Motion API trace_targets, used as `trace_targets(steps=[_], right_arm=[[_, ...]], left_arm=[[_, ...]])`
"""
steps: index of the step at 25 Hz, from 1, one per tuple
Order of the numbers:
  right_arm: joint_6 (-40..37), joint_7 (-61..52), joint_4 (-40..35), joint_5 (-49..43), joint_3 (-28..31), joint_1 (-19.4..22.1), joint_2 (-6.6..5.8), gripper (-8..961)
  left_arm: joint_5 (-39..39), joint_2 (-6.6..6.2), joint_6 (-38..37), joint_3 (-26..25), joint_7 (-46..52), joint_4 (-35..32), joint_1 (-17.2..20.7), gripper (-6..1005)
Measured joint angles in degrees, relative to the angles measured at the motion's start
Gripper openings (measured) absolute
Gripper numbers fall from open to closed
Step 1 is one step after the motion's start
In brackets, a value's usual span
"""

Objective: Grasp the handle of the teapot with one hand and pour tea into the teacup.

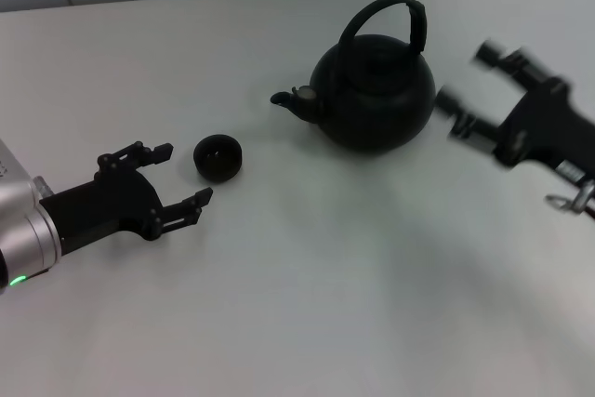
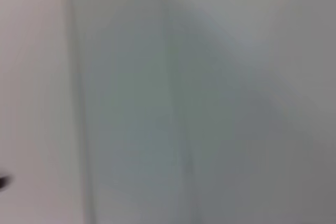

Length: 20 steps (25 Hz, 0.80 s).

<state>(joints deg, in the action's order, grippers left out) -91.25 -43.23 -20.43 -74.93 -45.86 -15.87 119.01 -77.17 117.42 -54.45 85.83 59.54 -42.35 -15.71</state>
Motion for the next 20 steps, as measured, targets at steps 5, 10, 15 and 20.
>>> trace_targets(steps=[5, 10, 15, 20], right_arm=[[3.82, -9.66, -6.26, -14.58, -2.03, -3.6, 0.1, 826], [13.13, -15.14, -8.02, -21.61, -5.52, -8.54, 0.48, 827], [18.76, -18.54, -8.35, -21.61, -10.84, -11.74, 0.5, 826], [21.73, -20.79, -9.51, -21.62, -14.89, -12.97, 0.5, 825]], left_arm=[[-0.01, 0.02, -0.13, 0.44, -0.02, -0.5, 0.16, 808], [-2.01, 0.29, -0.48, 0.08, 0.53, -0.83, 0.16, 808], [-2.35, 0.34, -0.58, -0.05, 0.59, -1.01, 0.18, 808], [-2.38, 0.36, -0.58, -0.05, 1.02, -1.52, 0.25, 808]])
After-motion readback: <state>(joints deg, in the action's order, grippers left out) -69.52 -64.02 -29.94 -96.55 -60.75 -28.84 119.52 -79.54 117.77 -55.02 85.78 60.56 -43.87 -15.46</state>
